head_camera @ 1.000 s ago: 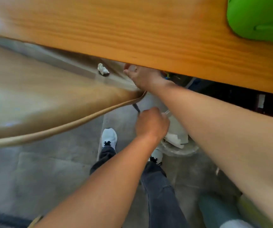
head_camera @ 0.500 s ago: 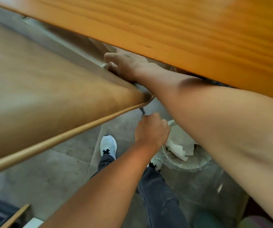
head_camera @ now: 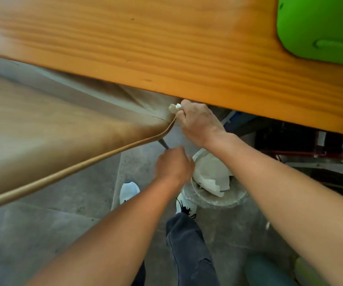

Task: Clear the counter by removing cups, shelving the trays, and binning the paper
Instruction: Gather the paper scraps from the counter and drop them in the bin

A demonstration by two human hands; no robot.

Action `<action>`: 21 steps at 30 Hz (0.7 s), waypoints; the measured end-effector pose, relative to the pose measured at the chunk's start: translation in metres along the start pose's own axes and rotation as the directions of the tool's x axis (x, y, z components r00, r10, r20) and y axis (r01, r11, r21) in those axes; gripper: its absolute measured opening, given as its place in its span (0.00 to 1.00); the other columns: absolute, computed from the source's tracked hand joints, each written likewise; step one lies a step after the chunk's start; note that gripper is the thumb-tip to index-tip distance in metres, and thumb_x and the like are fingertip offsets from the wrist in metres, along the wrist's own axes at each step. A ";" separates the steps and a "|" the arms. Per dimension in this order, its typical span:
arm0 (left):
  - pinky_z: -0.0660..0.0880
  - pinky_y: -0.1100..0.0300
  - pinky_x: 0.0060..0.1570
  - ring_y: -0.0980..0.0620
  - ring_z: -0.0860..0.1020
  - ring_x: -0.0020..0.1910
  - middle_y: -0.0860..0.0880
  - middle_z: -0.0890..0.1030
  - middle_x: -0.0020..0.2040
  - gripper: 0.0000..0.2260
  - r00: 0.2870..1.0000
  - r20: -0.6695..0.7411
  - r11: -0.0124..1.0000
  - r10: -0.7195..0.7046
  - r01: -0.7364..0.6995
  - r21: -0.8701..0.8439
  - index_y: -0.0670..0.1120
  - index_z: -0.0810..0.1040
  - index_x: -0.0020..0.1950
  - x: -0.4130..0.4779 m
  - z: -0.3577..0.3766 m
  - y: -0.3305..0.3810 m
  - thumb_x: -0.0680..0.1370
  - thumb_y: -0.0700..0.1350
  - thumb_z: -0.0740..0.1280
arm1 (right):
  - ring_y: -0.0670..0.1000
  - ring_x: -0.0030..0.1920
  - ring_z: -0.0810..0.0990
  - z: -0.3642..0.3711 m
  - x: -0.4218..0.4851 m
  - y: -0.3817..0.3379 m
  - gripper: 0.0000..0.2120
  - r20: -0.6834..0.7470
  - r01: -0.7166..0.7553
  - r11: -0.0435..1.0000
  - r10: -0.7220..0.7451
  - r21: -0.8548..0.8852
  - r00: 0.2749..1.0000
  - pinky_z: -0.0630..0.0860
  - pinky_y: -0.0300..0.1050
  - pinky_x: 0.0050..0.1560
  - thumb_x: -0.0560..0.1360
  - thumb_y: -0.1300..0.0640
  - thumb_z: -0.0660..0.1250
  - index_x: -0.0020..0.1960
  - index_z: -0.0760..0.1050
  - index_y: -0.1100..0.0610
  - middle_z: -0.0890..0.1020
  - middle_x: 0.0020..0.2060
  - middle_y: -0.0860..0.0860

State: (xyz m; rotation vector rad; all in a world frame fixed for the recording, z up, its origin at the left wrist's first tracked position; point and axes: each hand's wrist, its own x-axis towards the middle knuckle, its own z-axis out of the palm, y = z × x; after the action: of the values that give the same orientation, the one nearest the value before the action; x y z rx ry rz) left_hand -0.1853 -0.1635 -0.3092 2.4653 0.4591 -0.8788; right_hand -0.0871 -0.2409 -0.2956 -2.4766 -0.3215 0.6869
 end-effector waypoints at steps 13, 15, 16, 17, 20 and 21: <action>0.68 0.53 0.34 0.45 0.72 0.37 0.47 0.77 0.42 0.10 0.870 0.093 0.809 0.484 -0.485 0.333 0.48 0.71 0.44 -0.068 -0.037 0.029 0.76 0.54 0.60 | 0.57 0.44 0.77 -0.006 -0.192 0.008 0.13 -0.275 -0.514 0.855 0.513 0.075 0.813 0.66 0.47 0.39 0.81 0.51 0.58 0.46 0.76 0.58 0.79 0.43 0.54; 0.71 0.53 0.34 0.44 0.76 0.39 0.47 0.78 0.43 0.09 0.822 0.119 0.748 0.557 -0.558 0.359 0.49 0.71 0.46 -0.083 -0.047 0.034 0.74 0.54 0.62 | 0.56 0.43 0.76 -0.007 -0.215 -0.003 0.14 -0.307 -0.553 0.819 0.572 0.155 0.761 0.66 0.47 0.39 0.81 0.49 0.59 0.44 0.75 0.57 0.73 0.40 0.51; 0.71 0.53 0.34 0.43 0.77 0.40 0.48 0.78 0.44 0.10 0.803 0.124 0.724 0.583 -0.583 0.368 0.49 0.73 0.47 -0.089 -0.051 0.036 0.73 0.53 0.63 | 0.56 0.42 0.75 -0.008 -0.224 -0.007 0.14 -0.317 -0.560 0.810 0.585 0.177 0.746 0.67 0.48 0.39 0.81 0.49 0.59 0.43 0.74 0.56 0.72 0.40 0.49; 0.71 0.53 0.35 0.43 0.78 0.41 0.48 0.78 0.44 0.10 0.783 0.127 0.701 0.609 -0.606 0.377 0.49 0.73 0.49 -0.097 -0.056 0.040 0.72 0.53 0.63 | 0.55 0.42 0.74 -0.010 -0.233 -0.012 0.13 -0.332 -0.562 0.803 0.594 0.196 0.733 0.67 0.47 0.39 0.80 0.48 0.59 0.42 0.73 0.55 0.71 0.40 0.49; 0.69 0.54 0.35 0.46 0.75 0.40 0.49 0.77 0.46 0.11 0.741 0.139 0.653 0.657 -0.652 0.385 0.50 0.73 0.50 -0.118 -0.069 0.051 0.71 0.52 0.65 | 0.57 0.46 0.77 -0.021 -0.256 -0.023 0.13 -0.353 -0.588 0.783 0.619 0.205 0.701 0.69 0.49 0.41 0.80 0.46 0.60 0.48 0.76 0.55 0.74 0.45 0.53; 0.69 0.54 0.34 0.46 0.75 0.39 0.50 0.76 0.46 0.10 0.729 0.143 0.640 0.669 -0.664 0.387 0.51 0.73 0.50 -0.124 -0.073 0.055 0.71 0.52 0.66 | 0.58 0.47 0.77 -0.025 -0.262 -0.026 0.13 -0.368 -0.597 0.779 0.621 0.192 0.692 0.70 0.49 0.41 0.79 0.46 0.61 0.51 0.77 0.55 0.75 0.48 0.54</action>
State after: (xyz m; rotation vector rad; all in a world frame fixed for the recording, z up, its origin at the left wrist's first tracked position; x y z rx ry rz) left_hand -0.2157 -0.1882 -0.1603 2.6805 -0.7075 -0.6676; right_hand -0.2961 -0.3244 -0.1566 -2.5790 0.7182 0.3732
